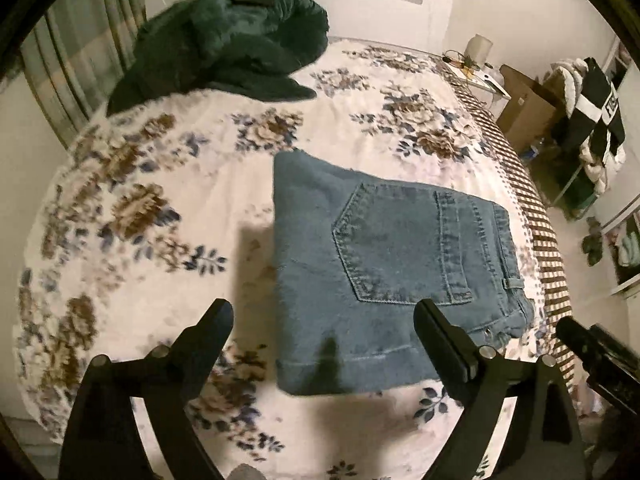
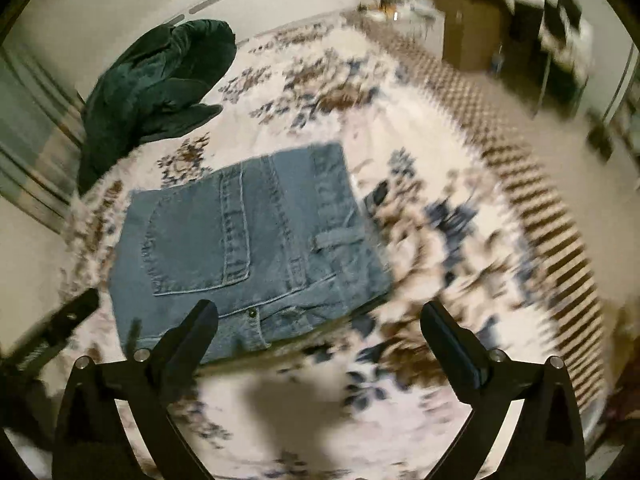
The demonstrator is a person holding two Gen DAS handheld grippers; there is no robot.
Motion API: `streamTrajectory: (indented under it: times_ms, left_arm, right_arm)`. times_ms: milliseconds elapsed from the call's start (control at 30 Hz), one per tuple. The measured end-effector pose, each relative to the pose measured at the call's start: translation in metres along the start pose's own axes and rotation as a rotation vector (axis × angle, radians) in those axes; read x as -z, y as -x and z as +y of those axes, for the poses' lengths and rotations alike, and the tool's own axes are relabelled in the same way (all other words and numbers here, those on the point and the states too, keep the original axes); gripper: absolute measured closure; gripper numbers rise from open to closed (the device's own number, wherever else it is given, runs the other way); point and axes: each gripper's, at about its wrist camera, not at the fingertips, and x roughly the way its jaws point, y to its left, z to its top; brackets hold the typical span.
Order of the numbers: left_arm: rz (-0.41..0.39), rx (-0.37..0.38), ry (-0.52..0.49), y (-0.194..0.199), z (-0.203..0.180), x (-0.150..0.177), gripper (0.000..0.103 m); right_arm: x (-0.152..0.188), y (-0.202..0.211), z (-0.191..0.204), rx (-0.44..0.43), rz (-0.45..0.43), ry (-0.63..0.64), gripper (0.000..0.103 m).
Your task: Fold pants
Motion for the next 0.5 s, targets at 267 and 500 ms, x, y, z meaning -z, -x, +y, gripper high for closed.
streamTrajectory:
  times_ms: [267,500]
  left_arm:
    - [-0.077,-0.077,-0.015,0.072,-0.008,0.014,0.011]
    - [-0.157,-0.095,0.005,0.147,-0.017,0.042,0.011]
  right_arm:
    - [0.012,0.086,0.023,0.069,-0.125,0.096,0.0]
    - [0.038,0.175,0.027,0.051,-0.216,0.143,0.0]
